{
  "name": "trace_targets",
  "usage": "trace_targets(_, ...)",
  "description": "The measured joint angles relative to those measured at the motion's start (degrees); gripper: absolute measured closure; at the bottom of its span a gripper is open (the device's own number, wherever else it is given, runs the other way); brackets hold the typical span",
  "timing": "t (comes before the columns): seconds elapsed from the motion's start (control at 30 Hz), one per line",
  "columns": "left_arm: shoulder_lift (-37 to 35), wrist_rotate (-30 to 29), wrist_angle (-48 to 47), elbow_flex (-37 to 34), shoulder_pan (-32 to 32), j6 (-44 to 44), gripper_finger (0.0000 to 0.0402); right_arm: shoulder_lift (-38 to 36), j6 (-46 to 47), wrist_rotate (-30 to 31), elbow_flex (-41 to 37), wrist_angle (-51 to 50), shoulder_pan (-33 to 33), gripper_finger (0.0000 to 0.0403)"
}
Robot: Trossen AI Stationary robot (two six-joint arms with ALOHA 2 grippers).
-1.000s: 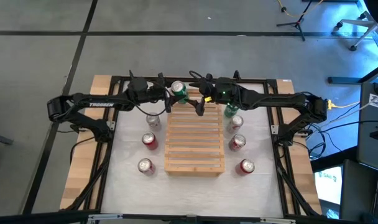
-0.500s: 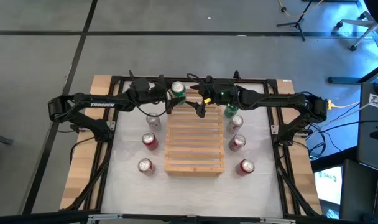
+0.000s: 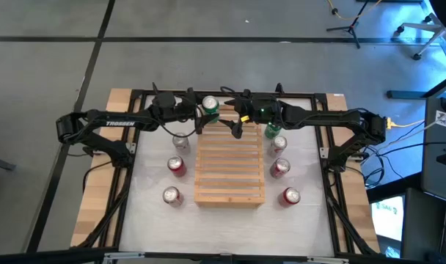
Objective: Place canned beverage on shelf
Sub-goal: Put the left green soda can on the shelf
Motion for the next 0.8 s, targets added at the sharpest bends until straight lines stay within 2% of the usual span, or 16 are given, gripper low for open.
trace_targets(0.43, -0.2, -0.2, 0.2, 0.0, 0.0, 0.0, 0.008, 0.0, 0.0, 0.0, 0.0, 0.4, 0.0, 0.0049)
trace_targets(0.8, -4.5, 0.3, 0.3, 0.1, 0.1, 0.0, 0.008, 0.0, 0.0, 0.0, 0.0, 0.4, 0.0, 0.0049)
